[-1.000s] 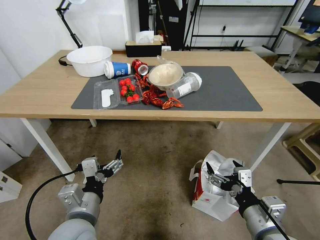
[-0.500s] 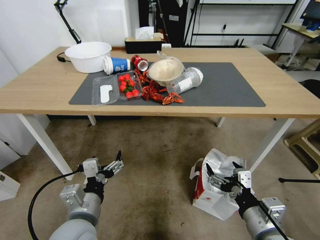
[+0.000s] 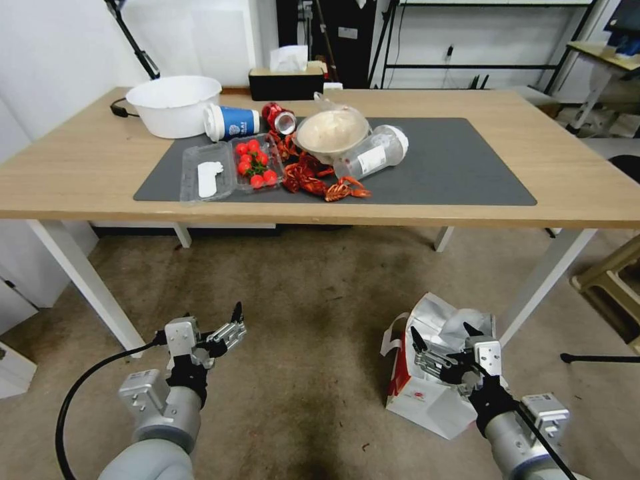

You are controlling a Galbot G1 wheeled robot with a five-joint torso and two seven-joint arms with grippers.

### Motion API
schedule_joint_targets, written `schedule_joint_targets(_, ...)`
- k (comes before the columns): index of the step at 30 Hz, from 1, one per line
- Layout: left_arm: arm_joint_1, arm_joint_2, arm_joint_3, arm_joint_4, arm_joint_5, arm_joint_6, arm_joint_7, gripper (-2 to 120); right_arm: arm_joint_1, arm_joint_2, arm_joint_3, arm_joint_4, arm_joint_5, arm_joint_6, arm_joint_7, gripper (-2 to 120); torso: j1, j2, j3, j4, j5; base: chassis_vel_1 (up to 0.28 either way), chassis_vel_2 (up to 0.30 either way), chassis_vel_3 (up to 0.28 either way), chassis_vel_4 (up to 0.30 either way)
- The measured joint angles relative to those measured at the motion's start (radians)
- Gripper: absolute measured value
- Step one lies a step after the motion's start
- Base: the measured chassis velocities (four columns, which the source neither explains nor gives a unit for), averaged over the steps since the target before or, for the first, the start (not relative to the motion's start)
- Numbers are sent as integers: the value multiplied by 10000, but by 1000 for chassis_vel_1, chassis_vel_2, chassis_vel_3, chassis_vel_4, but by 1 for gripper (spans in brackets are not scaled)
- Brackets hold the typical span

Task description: Pick up the food delivery bag from the floor and place it on the table.

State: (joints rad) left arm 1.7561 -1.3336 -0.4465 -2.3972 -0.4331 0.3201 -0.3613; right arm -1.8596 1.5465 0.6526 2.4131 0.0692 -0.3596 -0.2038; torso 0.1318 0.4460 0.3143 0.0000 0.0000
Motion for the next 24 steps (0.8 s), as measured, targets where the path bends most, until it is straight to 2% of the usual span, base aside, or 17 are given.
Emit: schedule_joint_targets(24, 45, -10, -27, 31, 42, -127, 6, 100, -18, -56, 34, -36, -22, 21, -5, 100, -327, -972, -643, 0, 0, 0, 0, 0, 0)
